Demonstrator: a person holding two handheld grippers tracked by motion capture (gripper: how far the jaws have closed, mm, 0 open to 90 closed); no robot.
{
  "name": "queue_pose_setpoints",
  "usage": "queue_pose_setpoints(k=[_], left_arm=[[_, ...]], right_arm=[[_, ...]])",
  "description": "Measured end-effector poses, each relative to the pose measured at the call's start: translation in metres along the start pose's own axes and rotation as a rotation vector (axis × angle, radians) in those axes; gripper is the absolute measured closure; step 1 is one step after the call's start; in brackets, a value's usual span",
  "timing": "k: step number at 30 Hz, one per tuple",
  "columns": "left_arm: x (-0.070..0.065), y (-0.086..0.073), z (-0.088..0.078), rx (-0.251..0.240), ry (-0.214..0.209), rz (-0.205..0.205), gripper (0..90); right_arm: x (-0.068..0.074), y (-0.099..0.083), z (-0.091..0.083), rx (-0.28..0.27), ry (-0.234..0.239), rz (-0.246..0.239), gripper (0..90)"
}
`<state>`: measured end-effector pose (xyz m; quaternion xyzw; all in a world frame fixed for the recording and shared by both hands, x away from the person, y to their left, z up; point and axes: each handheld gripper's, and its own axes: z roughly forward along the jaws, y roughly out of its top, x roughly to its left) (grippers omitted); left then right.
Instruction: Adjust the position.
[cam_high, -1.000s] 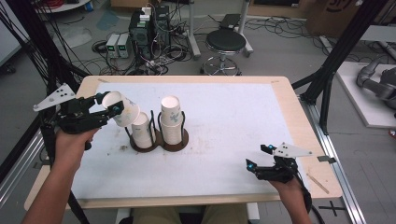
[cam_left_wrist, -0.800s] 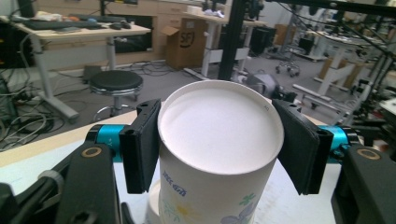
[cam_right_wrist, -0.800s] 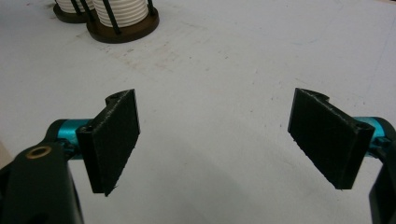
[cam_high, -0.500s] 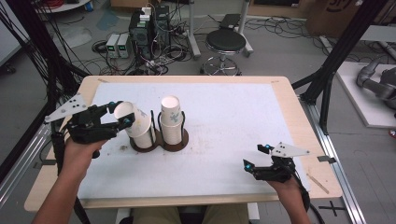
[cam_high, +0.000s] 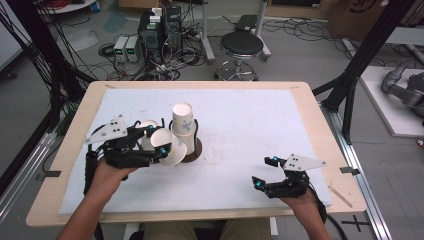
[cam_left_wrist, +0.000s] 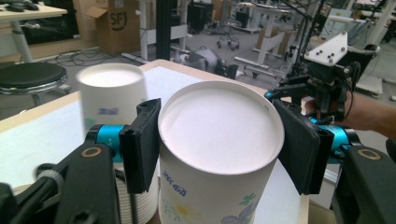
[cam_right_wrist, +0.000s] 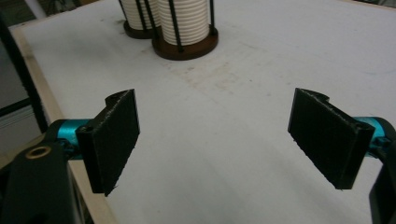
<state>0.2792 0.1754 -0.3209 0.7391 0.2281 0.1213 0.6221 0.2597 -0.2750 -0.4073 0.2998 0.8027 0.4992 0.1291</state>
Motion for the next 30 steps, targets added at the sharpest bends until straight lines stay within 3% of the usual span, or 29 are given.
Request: queue_pose_setpoints(k=[5,6,14,23,30], left_arm=[[-0.006,-0.004,0.012,0.015,-0.018,0.007,36.1],[-0.008,-0.005,0.014,0.022,-0.024,0.013,36.1],[-0.014,-0.011,0.028,0.04,-0.062,0.026,36.1],[-0.022,-0.017,0.047,0.064,-0.111,0.044,36.1],[-0.028,-0.021,0.06,0.08,-0.148,0.052,36.1]], right_arm=[[0.007,0.005,0.003,0.001,0.048,-0.017,17.0],[0.008,0.008,0.005,-0.011,0.079,-0.03,17.0],[0.013,0.02,0.014,-0.016,0.144,-0.041,17.0],[0.025,0.046,0.04,-0.013,0.243,-0.119,17.1],[0.032,0.045,0.049,-0.004,0.284,-0.142,17.1]])
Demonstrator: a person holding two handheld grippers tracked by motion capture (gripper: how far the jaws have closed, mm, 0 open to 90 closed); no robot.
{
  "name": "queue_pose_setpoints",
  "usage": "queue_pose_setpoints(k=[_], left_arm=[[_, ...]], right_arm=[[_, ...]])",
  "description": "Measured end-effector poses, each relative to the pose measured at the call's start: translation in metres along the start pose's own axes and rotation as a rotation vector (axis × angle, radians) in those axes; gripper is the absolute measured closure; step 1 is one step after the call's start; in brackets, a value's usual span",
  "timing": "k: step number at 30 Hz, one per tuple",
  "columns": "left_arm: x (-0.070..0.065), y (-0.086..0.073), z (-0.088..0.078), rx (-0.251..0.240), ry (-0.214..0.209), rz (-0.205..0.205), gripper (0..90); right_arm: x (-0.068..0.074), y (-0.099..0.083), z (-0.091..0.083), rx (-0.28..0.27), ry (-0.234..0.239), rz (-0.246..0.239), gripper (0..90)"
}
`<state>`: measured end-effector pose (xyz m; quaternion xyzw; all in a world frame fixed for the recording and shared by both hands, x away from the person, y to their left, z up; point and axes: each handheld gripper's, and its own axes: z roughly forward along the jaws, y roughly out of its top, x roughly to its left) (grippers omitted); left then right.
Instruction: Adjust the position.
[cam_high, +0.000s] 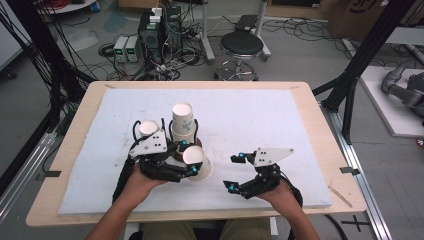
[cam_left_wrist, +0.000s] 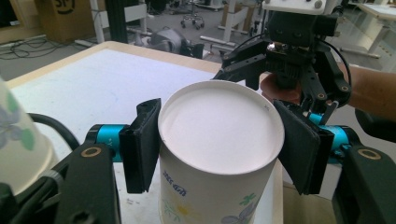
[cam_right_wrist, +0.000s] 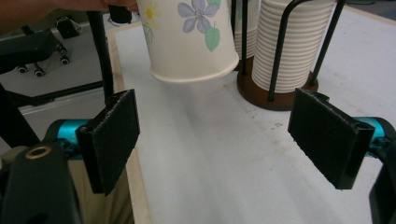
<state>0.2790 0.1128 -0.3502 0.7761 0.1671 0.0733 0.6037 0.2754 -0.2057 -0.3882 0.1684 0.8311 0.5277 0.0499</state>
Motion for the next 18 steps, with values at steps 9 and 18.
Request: queue_pose_setpoints(k=[9,18], left_arm=[[-0.007,-0.003,0.02,0.021,-0.053,0.012,36.1],[-0.013,-0.003,0.03,0.035,-0.084,0.02,36.1]], right_arm=[[0.001,-0.003,0.001,-0.008,0.022,-0.007,17.1],[0.004,-0.003,0.014,0.013,0.054,-0.016,17.0]])
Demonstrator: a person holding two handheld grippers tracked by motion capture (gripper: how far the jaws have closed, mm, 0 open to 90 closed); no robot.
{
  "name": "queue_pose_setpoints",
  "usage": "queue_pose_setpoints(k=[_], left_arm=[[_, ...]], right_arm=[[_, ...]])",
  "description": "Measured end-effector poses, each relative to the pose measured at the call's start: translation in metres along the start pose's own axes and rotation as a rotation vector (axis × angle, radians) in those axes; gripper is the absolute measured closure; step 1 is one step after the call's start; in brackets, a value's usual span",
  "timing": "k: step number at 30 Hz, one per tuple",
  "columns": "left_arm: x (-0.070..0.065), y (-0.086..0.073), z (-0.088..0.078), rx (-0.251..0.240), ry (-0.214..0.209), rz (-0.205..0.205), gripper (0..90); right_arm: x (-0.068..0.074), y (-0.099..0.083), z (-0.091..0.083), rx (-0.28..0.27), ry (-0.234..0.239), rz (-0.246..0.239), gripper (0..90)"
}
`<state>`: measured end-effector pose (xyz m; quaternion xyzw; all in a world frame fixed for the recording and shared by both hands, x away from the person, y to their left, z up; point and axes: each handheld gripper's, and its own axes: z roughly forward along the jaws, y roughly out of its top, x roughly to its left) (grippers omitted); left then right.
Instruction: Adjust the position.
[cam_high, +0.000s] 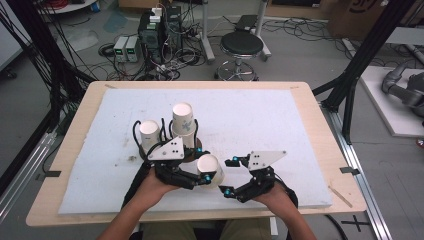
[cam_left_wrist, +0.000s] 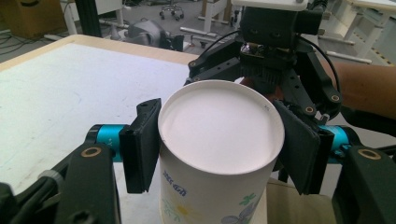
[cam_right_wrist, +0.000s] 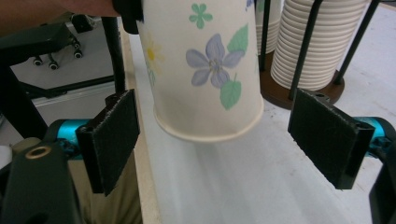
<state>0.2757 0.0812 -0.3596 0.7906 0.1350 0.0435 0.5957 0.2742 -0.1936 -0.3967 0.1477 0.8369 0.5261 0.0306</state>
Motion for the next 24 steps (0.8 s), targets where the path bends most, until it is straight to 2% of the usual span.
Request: queue_pose_setpoints(k=[11,16,19,24], left_arm=[[-0.003,0.0,0.005,0.008,-0.025,0.005,36.1],[-0.004,0.0,0.007,0.009,-0.036,0.006,36.1],[-0.004,0.0,0.008,0.008,-0.044,0.006,36.2],[-0.005,0.0,0.008,0.005,-0.053,0.005,36.2]], right_arm=[[0.003,0.002,0.012,-0.001,0.034,-0.022,17.1],[0.002,0.002,0.017,-0.007,0.053,-0.016,17.2],[0.002,0.002,0.019,-0.014,0.071,-0.02,23.5],[0.0,0.001,0.02,-0.016,0.085,-0.029,26.5]])
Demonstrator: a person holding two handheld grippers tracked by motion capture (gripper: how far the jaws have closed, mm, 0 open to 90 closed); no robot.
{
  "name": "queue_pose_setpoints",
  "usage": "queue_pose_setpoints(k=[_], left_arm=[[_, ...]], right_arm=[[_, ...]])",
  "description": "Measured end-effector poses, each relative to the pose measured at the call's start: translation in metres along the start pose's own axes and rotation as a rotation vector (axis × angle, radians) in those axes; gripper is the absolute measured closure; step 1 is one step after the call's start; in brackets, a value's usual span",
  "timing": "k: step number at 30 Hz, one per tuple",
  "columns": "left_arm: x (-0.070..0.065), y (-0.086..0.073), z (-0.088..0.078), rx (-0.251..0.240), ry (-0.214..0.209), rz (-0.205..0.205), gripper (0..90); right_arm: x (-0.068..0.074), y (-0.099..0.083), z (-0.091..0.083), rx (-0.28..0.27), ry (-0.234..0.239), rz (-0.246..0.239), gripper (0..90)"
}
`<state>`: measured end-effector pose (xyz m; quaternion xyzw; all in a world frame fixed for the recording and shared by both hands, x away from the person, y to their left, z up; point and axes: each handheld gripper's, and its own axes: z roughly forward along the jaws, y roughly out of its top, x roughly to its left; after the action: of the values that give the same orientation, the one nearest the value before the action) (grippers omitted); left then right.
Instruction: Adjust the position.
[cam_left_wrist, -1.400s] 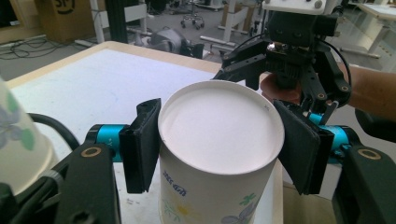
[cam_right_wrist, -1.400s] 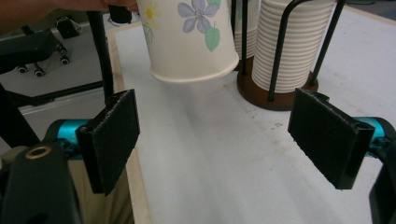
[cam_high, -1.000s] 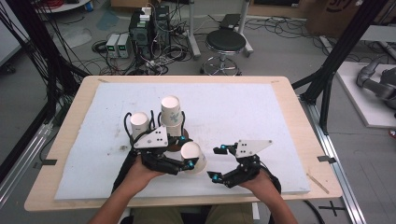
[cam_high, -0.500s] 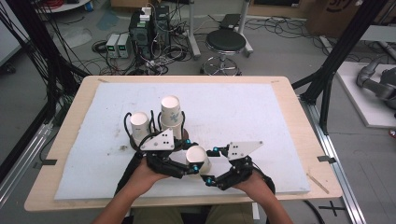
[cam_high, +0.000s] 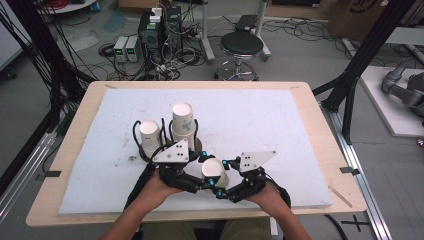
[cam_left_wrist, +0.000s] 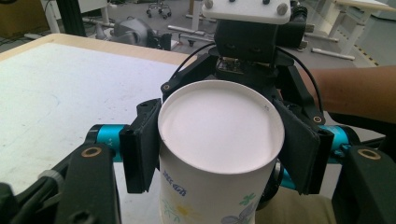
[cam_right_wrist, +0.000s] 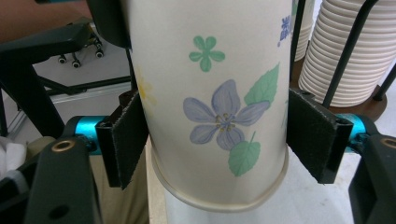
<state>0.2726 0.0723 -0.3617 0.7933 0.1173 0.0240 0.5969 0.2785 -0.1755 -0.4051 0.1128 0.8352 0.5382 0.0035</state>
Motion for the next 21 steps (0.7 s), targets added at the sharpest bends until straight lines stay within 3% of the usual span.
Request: queue_pose_setpoints(k=[8,12,13,15,16,21], left_arm=[[0.0,-0.002,-0.001,0.003,-0.01,0.003,36.6],[0.001,-0.005,-0.001,0.013,-0.02,-0.029,36.1],[0.001,-0.006,0.0,0.017,-0.019,-0.033,34.8],[0.002,-0.006,0.0,0.027,0.003,-0.062,19.2],[0.002,-0.006,0.0,0.031,0.012,-0.07,15.6],[0.005,-0.006,-0.009,0.035,0.011,-0.063,16.0]], right_arm=[[0.003,0.001,-0.003,0.013,-0.015,-0.047,35.4],[0.004,0.002,-0.004,0.047,-0.009,-0.062,37.1],[0.004,0.002,-0.004,0.055,-0.012,-0.061,37.1],[0.004,0.002,-0.005,0.068,-0.01,-0.063,37.1],[0.004,0.003,-0.006,0.074,-0.01,-0.065,37.1],[0.002,0.003,-0.012,0.107,-0.009,-0.057,37.0]])
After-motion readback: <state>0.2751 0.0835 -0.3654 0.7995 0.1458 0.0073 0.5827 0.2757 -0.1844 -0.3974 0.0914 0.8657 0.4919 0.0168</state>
